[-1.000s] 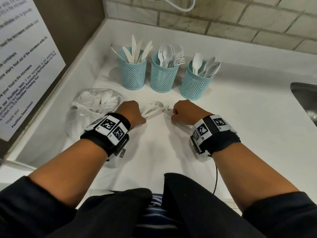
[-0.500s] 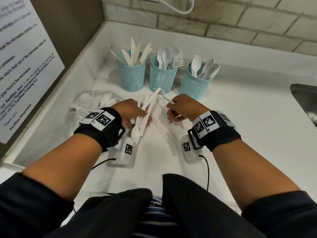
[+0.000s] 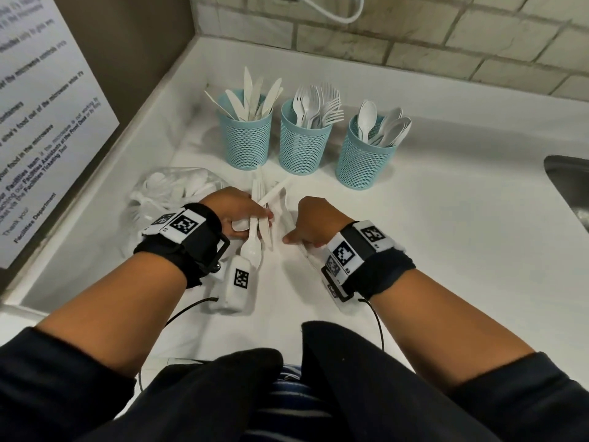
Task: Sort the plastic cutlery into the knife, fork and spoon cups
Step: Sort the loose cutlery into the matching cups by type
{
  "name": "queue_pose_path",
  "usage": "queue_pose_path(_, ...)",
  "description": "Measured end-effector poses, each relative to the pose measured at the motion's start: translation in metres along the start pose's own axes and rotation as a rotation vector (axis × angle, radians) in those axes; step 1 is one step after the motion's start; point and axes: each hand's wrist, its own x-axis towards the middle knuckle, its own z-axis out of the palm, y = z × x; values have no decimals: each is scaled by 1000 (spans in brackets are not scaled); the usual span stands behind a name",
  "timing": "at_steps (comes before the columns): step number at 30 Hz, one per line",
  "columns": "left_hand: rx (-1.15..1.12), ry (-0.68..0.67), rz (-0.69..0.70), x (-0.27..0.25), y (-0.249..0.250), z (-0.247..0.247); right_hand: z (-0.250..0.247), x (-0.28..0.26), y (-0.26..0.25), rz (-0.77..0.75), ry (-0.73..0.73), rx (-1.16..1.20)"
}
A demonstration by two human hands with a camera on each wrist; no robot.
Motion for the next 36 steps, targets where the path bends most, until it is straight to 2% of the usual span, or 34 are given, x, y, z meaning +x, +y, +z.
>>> queue_pose_path(4,-161,-9,-3,5,-6,4,1,6,-5,77,-29,64)
queue_pose_path(8,-201,-26,1,5,-6,8,1,2,-1,72,108,91)
queue_pose_path(10,-196,-46,19,4,-6,8,-1,3,6,88,117,112)
queue_pose_path(13,-234,-90,51,1,-6,10,-9,9,17,123,-40,316)
queue_pose_path(17,-223,-160,141,-1,-6,15,-16,4,23,133,-210,866)
queue_pose_path(20,-232,-196,192,-2,-5,18,-14,1,22,96,-302,1022)
queue_pose_path(24,-253,-158,222,-4,-2,22,-14,-2,20,82,-280,980)
queue_pose_path(31,-275,-65,235,-2,-1,21,-24,-8,9,57,-288,773)
queue_pose_path(36,-288,-71,260,0,1,21,-34,-4,9,51,-205,707)
